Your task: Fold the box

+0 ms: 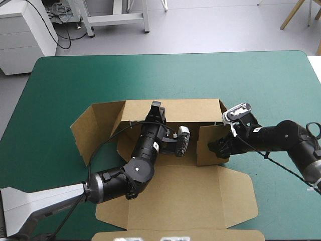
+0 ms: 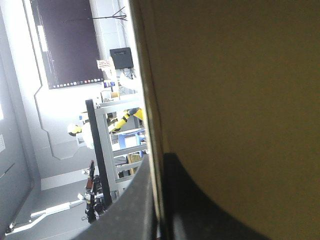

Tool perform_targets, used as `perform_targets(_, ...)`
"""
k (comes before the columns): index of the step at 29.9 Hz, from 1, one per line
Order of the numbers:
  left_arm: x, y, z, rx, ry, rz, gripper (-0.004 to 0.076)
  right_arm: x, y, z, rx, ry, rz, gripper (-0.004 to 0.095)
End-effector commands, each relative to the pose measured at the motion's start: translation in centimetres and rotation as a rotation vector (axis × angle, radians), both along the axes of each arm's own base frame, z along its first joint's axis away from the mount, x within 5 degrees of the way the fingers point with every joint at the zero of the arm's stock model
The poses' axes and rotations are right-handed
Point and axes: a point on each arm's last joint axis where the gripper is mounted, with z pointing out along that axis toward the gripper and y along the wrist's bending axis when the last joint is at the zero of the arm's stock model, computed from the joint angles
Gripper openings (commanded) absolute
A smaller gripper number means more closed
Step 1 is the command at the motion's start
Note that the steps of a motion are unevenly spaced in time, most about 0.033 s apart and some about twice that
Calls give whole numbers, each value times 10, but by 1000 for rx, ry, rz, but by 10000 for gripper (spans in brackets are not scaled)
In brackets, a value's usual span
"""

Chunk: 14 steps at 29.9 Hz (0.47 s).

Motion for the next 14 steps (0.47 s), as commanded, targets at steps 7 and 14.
perform_targets(7, -1, 5, 20, -35, -66, 15, -10, -6, 27, 10, 87, -248, -174, 715)
perform_targets(14, -1, 5, 20, -35, -66, 15, -10, -9, 45, 13, 112, -287, -223, 672)
